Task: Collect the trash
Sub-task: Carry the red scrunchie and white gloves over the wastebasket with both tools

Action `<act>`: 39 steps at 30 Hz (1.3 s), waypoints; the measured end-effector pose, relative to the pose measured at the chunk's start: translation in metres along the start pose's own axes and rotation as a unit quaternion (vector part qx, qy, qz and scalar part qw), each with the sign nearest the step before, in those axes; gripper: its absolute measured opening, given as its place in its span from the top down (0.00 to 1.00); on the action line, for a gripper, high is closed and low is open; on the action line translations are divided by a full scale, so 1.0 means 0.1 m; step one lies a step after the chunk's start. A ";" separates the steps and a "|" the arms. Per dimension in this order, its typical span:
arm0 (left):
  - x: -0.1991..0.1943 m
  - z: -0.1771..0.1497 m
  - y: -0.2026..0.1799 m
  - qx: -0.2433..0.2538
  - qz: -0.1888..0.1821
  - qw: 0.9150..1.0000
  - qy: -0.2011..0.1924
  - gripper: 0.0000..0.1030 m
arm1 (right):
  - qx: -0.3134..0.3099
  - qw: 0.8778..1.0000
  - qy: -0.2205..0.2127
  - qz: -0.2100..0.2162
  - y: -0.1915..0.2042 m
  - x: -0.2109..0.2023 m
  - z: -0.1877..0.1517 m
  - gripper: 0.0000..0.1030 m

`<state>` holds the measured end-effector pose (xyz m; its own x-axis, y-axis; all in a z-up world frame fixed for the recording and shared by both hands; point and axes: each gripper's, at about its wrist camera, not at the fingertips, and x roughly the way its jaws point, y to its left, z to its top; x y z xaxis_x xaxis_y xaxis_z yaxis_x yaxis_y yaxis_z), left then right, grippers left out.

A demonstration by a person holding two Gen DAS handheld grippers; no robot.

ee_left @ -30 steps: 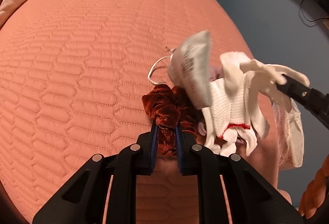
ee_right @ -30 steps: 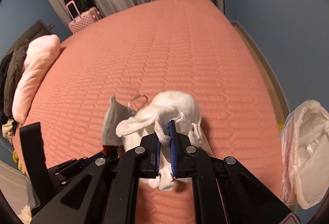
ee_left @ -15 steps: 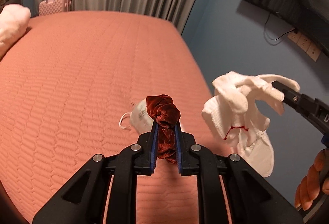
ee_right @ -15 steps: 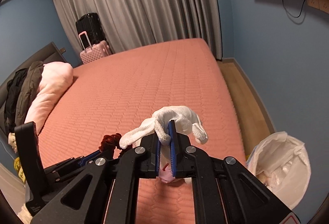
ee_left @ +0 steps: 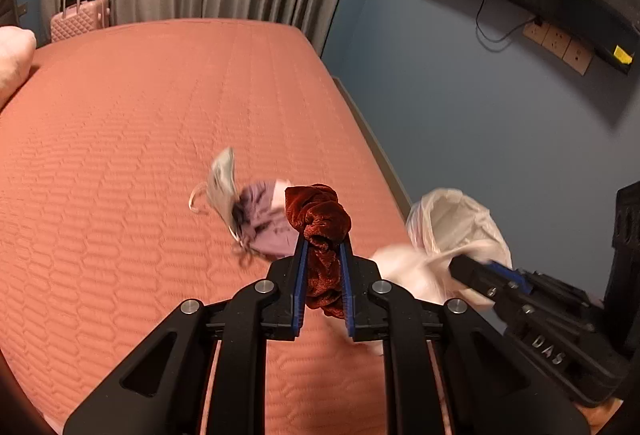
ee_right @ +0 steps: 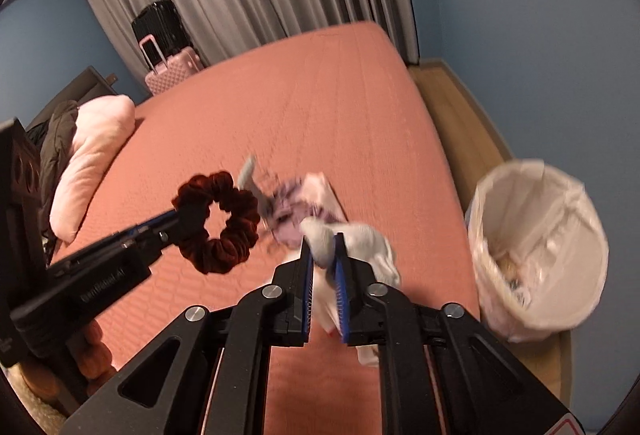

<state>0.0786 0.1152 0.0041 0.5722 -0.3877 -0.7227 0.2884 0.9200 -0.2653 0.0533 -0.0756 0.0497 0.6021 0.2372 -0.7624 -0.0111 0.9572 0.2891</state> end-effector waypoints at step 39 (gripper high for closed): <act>0.10 -0.14 -0.35 0.024 -0.003 0.999 0.022 0.86 | 0.032 0.999 -0.022 -0.013 -0.39 0.10 0.07 0.98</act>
<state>0.0633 0.0796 -0.0023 0.5365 -0.3901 -0.7483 0.3292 0.9132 -0.2400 0.0651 -0.1114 0.0352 0.6361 0.2026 -0.7445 0.0561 0.9502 0.3066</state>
